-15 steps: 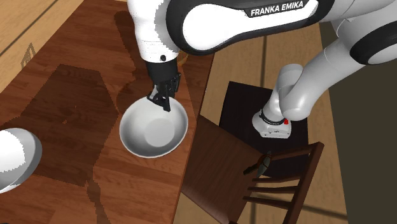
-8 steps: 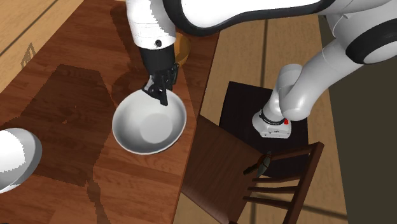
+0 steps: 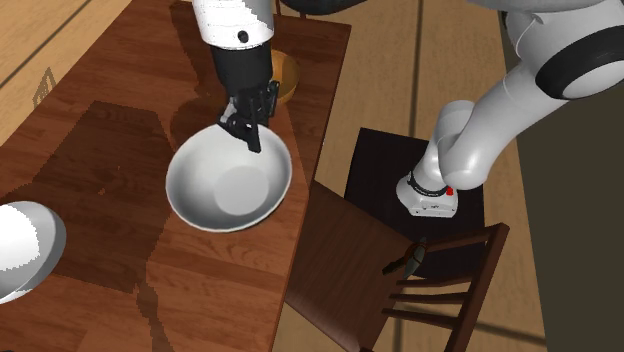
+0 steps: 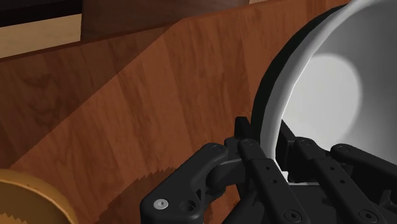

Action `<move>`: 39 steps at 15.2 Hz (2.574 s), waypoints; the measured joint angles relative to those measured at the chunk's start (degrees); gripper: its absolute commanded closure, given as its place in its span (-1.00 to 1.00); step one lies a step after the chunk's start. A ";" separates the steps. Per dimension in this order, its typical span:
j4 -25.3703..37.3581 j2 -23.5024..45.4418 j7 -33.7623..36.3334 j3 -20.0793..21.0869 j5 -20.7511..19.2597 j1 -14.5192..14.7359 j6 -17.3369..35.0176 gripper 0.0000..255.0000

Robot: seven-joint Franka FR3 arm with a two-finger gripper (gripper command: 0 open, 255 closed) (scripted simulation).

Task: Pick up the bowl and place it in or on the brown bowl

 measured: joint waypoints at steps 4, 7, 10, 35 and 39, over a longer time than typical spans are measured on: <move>0.22 0.01 -4.46 -2.94 -0.42 -1.89 -1.68 1.00; 1.39 0.12 -8.36 -5.67 -0.83 -3.65 -4.05 1.00; 3.63 2.11 -12.32 -8.15 -1.51 -5.34 -5.56 1.00; 22.27 19.70 -35.70 -20.61 -3.00 -17.25 -13.33 1.00; 16.85 18.04 -36.35 -20.49 -3.48 -16.89 -9.59 1.00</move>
